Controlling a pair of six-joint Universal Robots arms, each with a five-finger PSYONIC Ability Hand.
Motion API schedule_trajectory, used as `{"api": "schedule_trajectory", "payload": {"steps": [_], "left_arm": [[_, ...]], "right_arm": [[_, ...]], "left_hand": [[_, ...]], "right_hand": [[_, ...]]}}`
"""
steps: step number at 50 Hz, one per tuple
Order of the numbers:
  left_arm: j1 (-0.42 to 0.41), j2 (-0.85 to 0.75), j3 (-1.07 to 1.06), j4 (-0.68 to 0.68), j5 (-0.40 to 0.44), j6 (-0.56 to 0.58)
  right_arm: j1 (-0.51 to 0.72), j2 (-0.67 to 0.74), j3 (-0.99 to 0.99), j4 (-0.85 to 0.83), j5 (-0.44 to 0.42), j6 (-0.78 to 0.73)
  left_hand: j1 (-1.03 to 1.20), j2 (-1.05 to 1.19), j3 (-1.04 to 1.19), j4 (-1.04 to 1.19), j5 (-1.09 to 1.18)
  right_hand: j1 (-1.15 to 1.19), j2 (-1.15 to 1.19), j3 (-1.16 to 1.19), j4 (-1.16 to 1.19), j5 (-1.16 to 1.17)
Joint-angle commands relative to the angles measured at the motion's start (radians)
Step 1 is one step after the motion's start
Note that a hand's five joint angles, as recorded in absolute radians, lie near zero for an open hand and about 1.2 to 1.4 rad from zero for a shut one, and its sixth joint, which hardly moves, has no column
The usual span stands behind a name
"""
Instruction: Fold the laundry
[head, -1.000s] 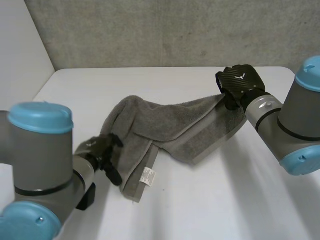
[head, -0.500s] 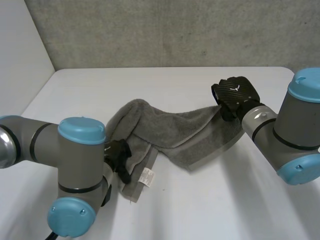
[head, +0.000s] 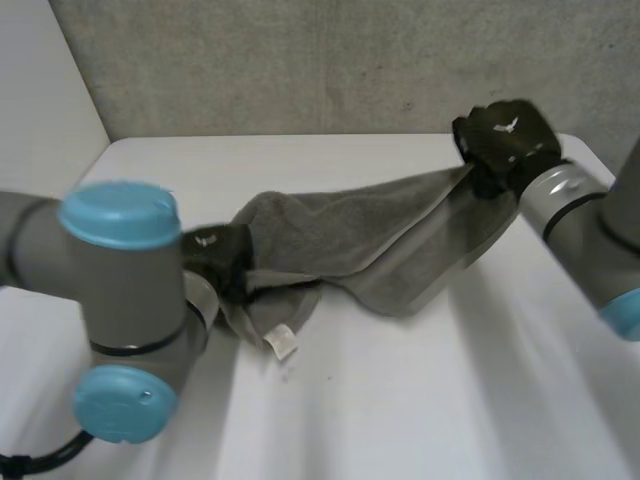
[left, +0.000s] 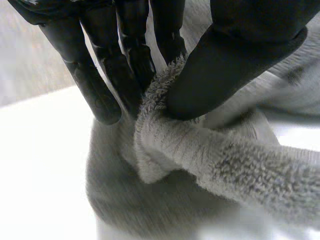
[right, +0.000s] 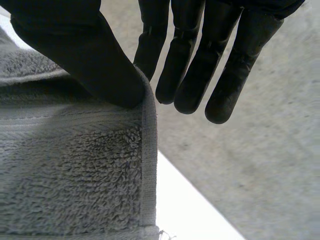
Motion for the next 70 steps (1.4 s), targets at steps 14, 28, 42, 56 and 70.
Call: {"api": "schedule_trajectory", "payload": {"steps": [14,28,42,56,70], "left_arm": [[0.213,0.209,0.037,-0.366,0.113,0.576],[0.210,-0.102,0.510,-0.163,0.124,0.617],[0.213,0.118,0.573,0.394,0.128,0.631],[0.254,0.092,0.017,0.367,0.225,0.634],[0.256,-0.108,-0.222,0.367,0.283,0.651]], "right_arm": [[-0.087,-0.025,-0.197,0.714,-0.099,-0.481],[-0.005,0.223,-0.498,0.417,0.034,-0.468],[-0.003,0.009,-0.438,-0.314,0.075,-0.340],[0.006,0.033,-0.082,-0.085,0.010,-0.336],[-0.008,0.165,0.111,0.162,-0.062,-0.319]], "left_hand": [[0.235,0.188,0.192,0.188,0.207],[0.235,0.188,0.192,0.188,0.207],[0.235,0.188,0.192,0.188,0.207],[0.235,0.188,0.192,0.188,0.207],[0.235,0.188,0.192,0.188,0.207]], "right_hand": [[0.436,0.230,0.214,0.207,0.242],[0.436,0.230,0.214,0.207,0.242],[0.436,0.230,0.214,0.207,0.242],[0.436,0.230,0.214,0.207,0.242],[0.436,0.230,0.214,0.207,0.242]]}}
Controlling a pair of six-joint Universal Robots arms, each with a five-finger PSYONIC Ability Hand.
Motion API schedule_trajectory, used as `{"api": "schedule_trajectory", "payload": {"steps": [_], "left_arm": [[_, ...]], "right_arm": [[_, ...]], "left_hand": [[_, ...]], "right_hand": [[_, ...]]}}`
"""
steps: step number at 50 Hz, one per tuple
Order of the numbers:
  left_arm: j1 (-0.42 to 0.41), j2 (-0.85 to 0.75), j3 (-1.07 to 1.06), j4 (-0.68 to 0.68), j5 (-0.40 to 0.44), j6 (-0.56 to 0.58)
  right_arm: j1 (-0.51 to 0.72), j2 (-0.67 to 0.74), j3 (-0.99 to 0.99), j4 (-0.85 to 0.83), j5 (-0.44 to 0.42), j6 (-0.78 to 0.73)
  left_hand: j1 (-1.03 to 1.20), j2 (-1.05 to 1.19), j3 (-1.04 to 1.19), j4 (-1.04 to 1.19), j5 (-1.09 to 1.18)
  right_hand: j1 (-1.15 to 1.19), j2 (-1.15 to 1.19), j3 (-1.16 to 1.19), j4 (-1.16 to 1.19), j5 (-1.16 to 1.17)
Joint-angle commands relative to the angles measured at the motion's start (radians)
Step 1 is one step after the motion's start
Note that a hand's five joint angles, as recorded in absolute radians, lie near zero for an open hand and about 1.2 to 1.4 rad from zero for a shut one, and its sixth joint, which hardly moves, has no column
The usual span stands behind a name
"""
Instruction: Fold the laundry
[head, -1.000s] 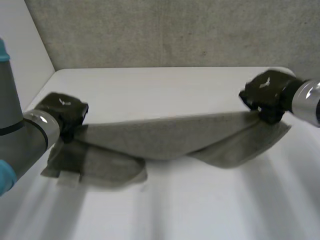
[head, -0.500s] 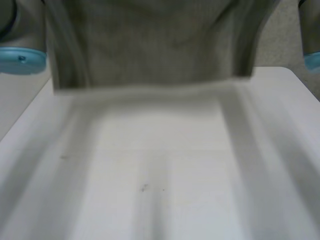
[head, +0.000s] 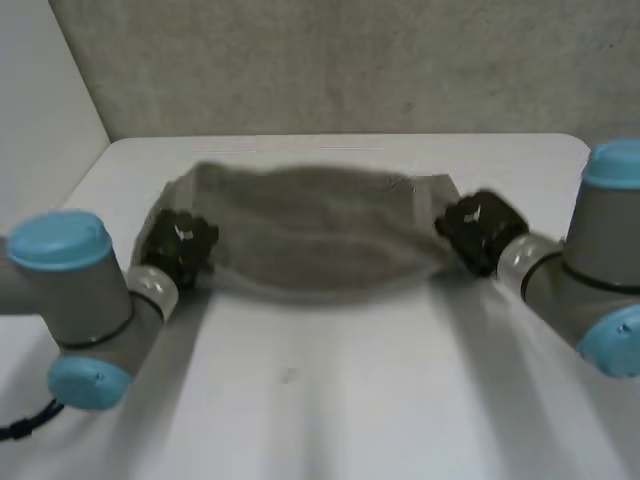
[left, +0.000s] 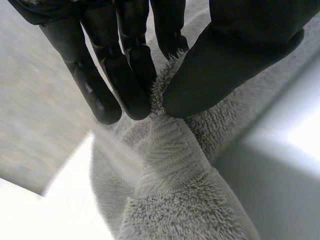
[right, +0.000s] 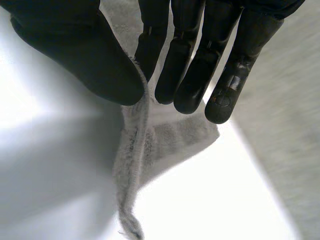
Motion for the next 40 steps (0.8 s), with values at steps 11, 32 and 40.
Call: {"api": "schedule_trajectory", "payload": {"steps": [11,32,40], "left_arm": [[0.022,0.000,-0.093,-0.002,-0.006,0.003],[0.080,-0.018,-0.097,-0.010,-0.020,0.007],[0.085,0.121,-0.161,-0.134,-0.018,0.147]], "right_arm": [[-0.067,-0.030,0.113,0.047,-0.061,0.144],[-0.170,-0.033,0.159,0.047,-0.107,0.228],[-0.171,-0.053,0.162,0.087,-0.104,0.195]], "left_hand": [[-0.573,-0.598,-0.599,-0.602,-0.592],[0.206,0.181,0.180,0.177,0.187],[0.207,0.182,0.181,0.179,0.188]], "right_hand": [[0.436,0.219,0.209,0.203,0.234],[0.436,0.219,0.209,0.203,0.234],[0.436,0.219,0.209,0.203,0.234]]}}
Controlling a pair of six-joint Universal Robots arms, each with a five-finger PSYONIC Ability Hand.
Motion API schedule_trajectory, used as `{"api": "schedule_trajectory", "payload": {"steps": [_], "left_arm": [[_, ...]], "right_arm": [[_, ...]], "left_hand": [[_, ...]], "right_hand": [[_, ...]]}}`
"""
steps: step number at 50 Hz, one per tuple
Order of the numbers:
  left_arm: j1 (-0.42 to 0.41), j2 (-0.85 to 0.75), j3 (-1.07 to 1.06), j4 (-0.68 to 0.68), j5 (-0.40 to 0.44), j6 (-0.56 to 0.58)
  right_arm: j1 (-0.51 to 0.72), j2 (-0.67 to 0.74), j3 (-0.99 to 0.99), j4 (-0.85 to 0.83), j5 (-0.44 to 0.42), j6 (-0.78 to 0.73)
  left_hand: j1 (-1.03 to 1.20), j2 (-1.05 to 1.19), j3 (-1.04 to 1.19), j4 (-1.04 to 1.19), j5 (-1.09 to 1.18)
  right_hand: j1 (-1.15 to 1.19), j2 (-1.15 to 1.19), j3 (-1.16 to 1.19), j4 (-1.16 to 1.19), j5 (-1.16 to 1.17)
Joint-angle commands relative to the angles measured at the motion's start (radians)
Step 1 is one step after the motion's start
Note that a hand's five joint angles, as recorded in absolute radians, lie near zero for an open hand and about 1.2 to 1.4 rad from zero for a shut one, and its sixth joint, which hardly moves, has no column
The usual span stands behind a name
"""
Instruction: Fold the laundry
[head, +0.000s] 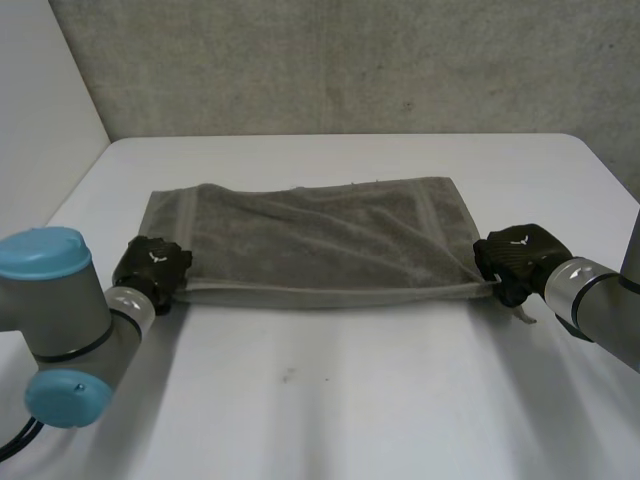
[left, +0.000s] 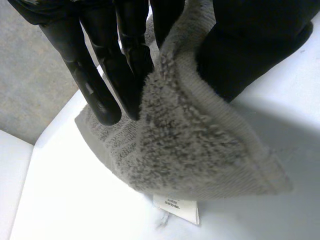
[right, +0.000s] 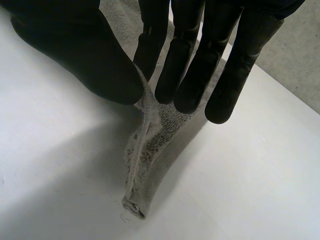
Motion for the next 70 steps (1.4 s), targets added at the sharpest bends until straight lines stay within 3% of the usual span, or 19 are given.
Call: {"api": "schedule_trajectory", "payload": {"steps": [1,5,6,10,12,18,21,25,37,40,47,49,50,51,52,56,62,65,70], "left_arm": [[0.004,0.129,-0.060,-0.116,0.002,0.133],[0.016,0.249,-0.128,-0.311,0.001,0.281],[0.024,0.289,-0.144,-0.408,0.001,0.321],[0.053,0.359,-0.158,-0.582,0.005,0.351],[0.073,0.380,-0.148,-0.619,0.013,0.348],[0.088,0.360,-0.094,-0.467,0.012,0.343],[0.076,0.276,-0.042,-0.347,0.004,0.345],[0.025,0.129,0.076,-0.219,-0.001,0.348],[-0.016,-0.236,0.464,-0.117,-0.059,0.349],[-0.018,-0.290,0.529,-0.120,-0.074,0.354],[-0.018,-0.324,0.559,-0.114,-0.076,0.348],[-0.018,-0.325,0.561,-0.113,-0.077,0.346],[-0.018,-0.325,0.559,-0.113,-0.079,0.346],[-0.018,-0.322,0.555,-0.114,-0.083,0.348],[-0.021,-0.318,0.547,-0.114,-0.090,0.349],[-0.041,-0.307,0.536,-0.117,-0.114,0.354],[-0.056,-0.204,0.471,-0.120,-0.146,0.328],[-0.055,-0.128,0.400,-0.109,-0.137,0.264],[-0.052,-0.007,0.294,-0.111,-0.064,0.077]], "right_arm": [[-0.001,-0.042,0.001,0.095,-0.002,-0.070],[-0.003,-0.101,0.012,0.270,-0.006,-0.217],[-0.005,-0.138,0.021,0.387,-0.011,-0.346],[-0.082,-0.211,0.044,0.616,-0.014,-0.646],[-0.098,-0.220,0.030,0.614,-0.016,-0.654],[-0.084,-0.214,-0.054,0.542,-0.023,-0.559],[-0.072,-0.128,-0.116,0.433,-0.025,-0.460],[0.062,-0.004,-0.223,0.277,-0.010,-0.405],[0.186,0.338,-0.456,-0.246,0.194,-0.377],[0.192,0.411,-0.511,-0.284,0.205,-0.401],[0.193,0.470,-0.557,-0.296,0.207,-0.432],[0.193,0.473,-0.562,-0.296,0.207,-0.428],[0.195,0.473,-0.565,-0.296,0.207,-0.420],[0.195,0.472,-0.561,-0.294,0.207,-0.412],[0.195,0.466,-0.551,-0.293,0.205,-0.405],[0.196,0.430,-0.531,-0.291,0.207,-0.377],[0.180,0.238,-0.396,-0.276,0.198,-0.216],[0.155,0.157,-0.326,-0.201,0.196,-0.158],[0.051,0.100,-0.248,0.091,0.167,-0.081]], "left_hand": [[0.263,0.226,0.228,0.229,0.241],[0.263,0.226,0.228,0.229,0.241],[0.263,0.226,0.228,0.229,0.241],[0.263,0.226,0.228,0.229,0.241],[0.263,0.226,0.228,0.229,0.241],[0.263,0.226,0.228,0.229,0.241],[0.263,0.226,0.228,0.229,0.241],[0.263,0.226,0.228,0.229,0.241],[0.263,0.226,0.228,0.229,0.241],[0.263,0.226,0.228,0.229,0.241],[0.263,0.226,0.228,0.229,0.241],[0.263,0.226,0.228,0.229,0.241],[0.162,0.125,0.127,0.128,0.139],[-0.327,-0.364,-0.363,-0.362,-0.350],[-0.881,-0.919,-0.917,-0.916,-0.904],[-0.958,-0.996,-0.994,-0.993,-0.981],[-0.958,-0.996,-0.994,-0.993,-0.981],[-0.958,-0.996,-0.994,-0.993,-0.981],[-0.958,-0.996,-0.994,-0.993,-0.981]], "right_hand": [[0.436,0.219,0.209,0.203,0.232],[0.436,0.219,0.209,0.203,0.232],[0.436,0.219,0.209,0.203,0.232],[0.436,0.219,0.209,0.203,0.232],[0.436,0.219,0.209,0.203,0.232],[0.436,0.219,0.209,0.203,0.232],[0.436,0.219,0.209,0.203,0.232],[0.436,0.219,0.209,0.203,0.232],[0.436,0.219,0.209,0.203,0.232],[0.436,0.219,0.209,0.203,0.232],[0.436,0.219,0.209,0.203,0.232],[0.313,0.097,0.087,0.081,0.110],[0.020,-0.197,-0.207,-0.213,-0.183],[-0.718,-0.935,-0.945,-0.951,-0.922],[-0.786,-1.002,-1.013,-1.019,-0.989],[-0.786,-1.002,-1.013,-1.019,-0.989],[-0.786,-1.002,-1.013,-1.019,-0.989],[-0.786,-1.002,-1.013,-1.019,-0.989],[-0.786,-1.002,-1.013,-1.019,-0.989]]}}
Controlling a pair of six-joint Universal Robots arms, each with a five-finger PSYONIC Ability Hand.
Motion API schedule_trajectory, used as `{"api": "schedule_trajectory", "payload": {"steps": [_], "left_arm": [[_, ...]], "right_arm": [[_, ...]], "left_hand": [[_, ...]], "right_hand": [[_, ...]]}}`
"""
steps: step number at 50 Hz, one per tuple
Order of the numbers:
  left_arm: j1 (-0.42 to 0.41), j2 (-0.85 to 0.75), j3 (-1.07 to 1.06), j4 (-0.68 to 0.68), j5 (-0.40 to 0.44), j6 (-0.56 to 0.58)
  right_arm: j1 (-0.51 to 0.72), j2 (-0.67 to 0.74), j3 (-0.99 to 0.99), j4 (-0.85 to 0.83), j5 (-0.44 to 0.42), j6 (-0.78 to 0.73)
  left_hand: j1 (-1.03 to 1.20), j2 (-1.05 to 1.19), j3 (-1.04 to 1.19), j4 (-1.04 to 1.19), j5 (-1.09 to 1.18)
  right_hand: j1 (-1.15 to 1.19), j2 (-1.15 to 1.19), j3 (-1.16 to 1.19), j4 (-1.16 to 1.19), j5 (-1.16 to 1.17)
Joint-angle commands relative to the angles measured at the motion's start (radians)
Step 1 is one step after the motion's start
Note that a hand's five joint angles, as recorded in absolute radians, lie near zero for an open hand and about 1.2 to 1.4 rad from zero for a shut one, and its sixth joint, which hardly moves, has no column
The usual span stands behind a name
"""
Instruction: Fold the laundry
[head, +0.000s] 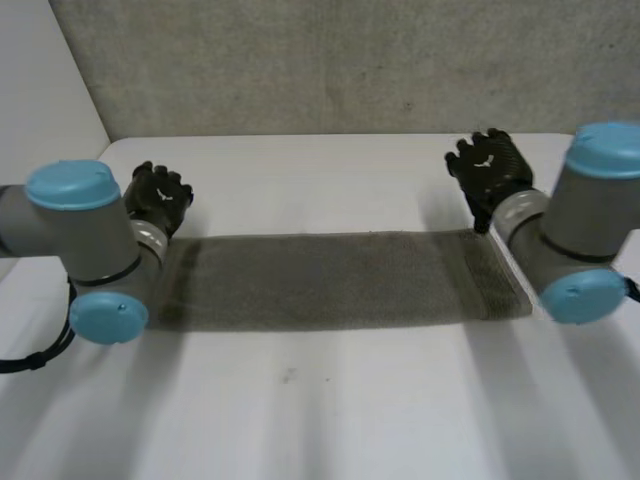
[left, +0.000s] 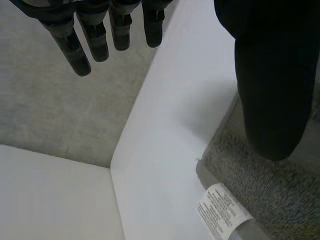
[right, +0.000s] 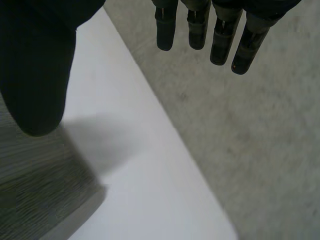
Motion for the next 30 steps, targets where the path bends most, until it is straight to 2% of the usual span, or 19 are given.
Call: {"api": "schedule_trajectory", "payload": {"steps": [1,2,6,8,11,23,24,25,27,28,29,30], "left_arm": [[0.005,0.141,-0.124,0.003,0.073,-0.191],[0.006,0.166,-0.146,0.003,0.096,-0.234],[0.011,0.204,-0.183,0.003,0.142,-0.316],[0.014,0.229,-0.202,0.001,0.167,-0.389],[0.012,0.238,-0.218,0.000,0.175,-0.434],[0.000,0.241,-0.253,0.003,0.168,-0.446],[0.000,0.241,-0.253,0.003,0.168,-0.448],[0.000,0.241,-0.253,0.003,0.168,-0.448],[0.000,0.241,-0.253,0.003,0.168,-0.448],[0.000,0.241,-0.253,0.003,0.168,-0.448],[0.000,0.241,-0.253,0.003,0.168,-0.449],[0.000,0.243,-0.255,0.003,0.167,-0.449]], "right_arm": [[-0.102,-0.085,0.102,0.290,-0.029,0.100],[-0.121,-0.085,0.122,0.339,-0.046,0.127],[-0.168,-0.087,0.179,0.347,-0.106,0.168],[-0.216,-0.091,0.238,0.304,-0.182,0.189],[-0.245,-0.093,0.291,0.241,-0.227,0.194],[-0.273,-0.082,0.381,0.106,-0.241,0.191],[-0.273,-0.078,0.384,0.086,-0.241,0.191],[-0.273,-0.078,0.384,0.086,-0.241,0.191],[-0.273,-0.070,0.389,0.046,-0.238,0.178],[-0.273,-0.070,0.389,0.046,-0.237,0.178],[-0.274,-0.065,0.389,0.033,-0.234,0.177],[-0.276,-0.058,0.385,0.026,-0.231,0.174]], "left_hand": [[0.002,0.004,0.004,0.002,-0.031],[0.002,0.004,0.004,0.002,-0.031],[0.002,0.004,0.004,0.002,-0.031],[0.002,0.004,0.004,0.002,-0.031],[0.002,0.004,0.004,0.002,-0.031],[0.002,0.004,0.004,0.002,-0.031],[0.002,0.004,0.004,0.002,-0.031],[0.002,0.004,0.004,0.002,-0.031],[0.002,0.004,0.004,0.002,-0.031],[0.002,0.004,0.004,0.002,-0.031],[0.002,0.004,0.004,0.002,-0.031],[0.002,0.004,0.004,0.002,-0.031]], "right_hand": [[-0.025,-0.039,-0.029,-0.052,-0.053],[0.038,0.024,0.033,0.010,0.009],[0.100,0.086,0.096,0.072,0.072],[0.185,0.171,0.180,0.157,0.156],[0.317,0.303,0.312,0.289,0.288],[0.579,0.565,0.574,0.551,0.550],[0.733,0.719,0.728,0.705,0.704],[0.734,0.720,0.730,0.707,0.706],[1.041,1.027,1.037,1.013,1.013],[1.043,1.029,1.038,1.015,1.014],[1.196,1.182,1.191,1.168,1.167],[1.197,1.183,1.193,1.169,1.169]]}}
